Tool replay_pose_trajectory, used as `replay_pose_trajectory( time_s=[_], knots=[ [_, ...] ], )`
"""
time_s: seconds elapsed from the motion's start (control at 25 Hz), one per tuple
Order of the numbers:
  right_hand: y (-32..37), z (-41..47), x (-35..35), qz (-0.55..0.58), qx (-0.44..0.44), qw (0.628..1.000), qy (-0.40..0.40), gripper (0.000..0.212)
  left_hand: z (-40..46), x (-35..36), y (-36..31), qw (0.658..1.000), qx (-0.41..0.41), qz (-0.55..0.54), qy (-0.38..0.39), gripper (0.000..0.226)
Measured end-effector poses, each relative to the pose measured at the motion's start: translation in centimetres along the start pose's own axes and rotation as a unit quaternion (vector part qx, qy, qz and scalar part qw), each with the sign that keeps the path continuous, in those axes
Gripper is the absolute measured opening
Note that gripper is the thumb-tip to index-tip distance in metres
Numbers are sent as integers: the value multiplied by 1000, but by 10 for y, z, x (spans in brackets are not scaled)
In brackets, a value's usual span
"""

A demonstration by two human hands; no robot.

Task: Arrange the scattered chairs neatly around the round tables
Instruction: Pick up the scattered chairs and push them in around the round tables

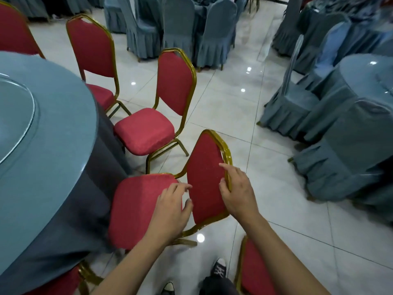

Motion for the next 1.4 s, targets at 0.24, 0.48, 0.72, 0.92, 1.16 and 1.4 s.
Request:
replay_pose_trajectory(
  time_s=[0.24, 0.48, 0.72, 0.92, 1.16, 1.4],
  knots=[
    [-43, 116, 15, 11, -49, 997, 58, 40, 88, 35, -16, 997, -64, 4, -35, 29],
    [-79, 201, 35, 24, -136, 978, 157, 39, 140, 84, -33, 981, -185, 5, -66, 30],
    [-68, 273, 73, 43, -221, 942, 248, 34, 147, 101, -41, 956, -270, 18, -116, 30],
    [-48, 282, 114, -20, -304, 891, 338, 35, 146, 128, -35, 929, -350, 0, -116, 33],
    [-67, 294, 134, -20, -383, 813, 438, 18, 140, 160, -40, 886, -439, -36, -143, 42],
    [-72, 293, 141, 20, -455, 725, 517, 20, 110, 175, -70, 721, -623, 67, -295, 68]
  ],
)
Point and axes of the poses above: each hand's wrist, its own z-axis towards the middle knuckle, its own x-axis out of the palm, y = z × x, the point moved 10 cm from there along z, towards the middle knuckle, and after that the axes turned 2 degrees about z, right-handed, at the moved point
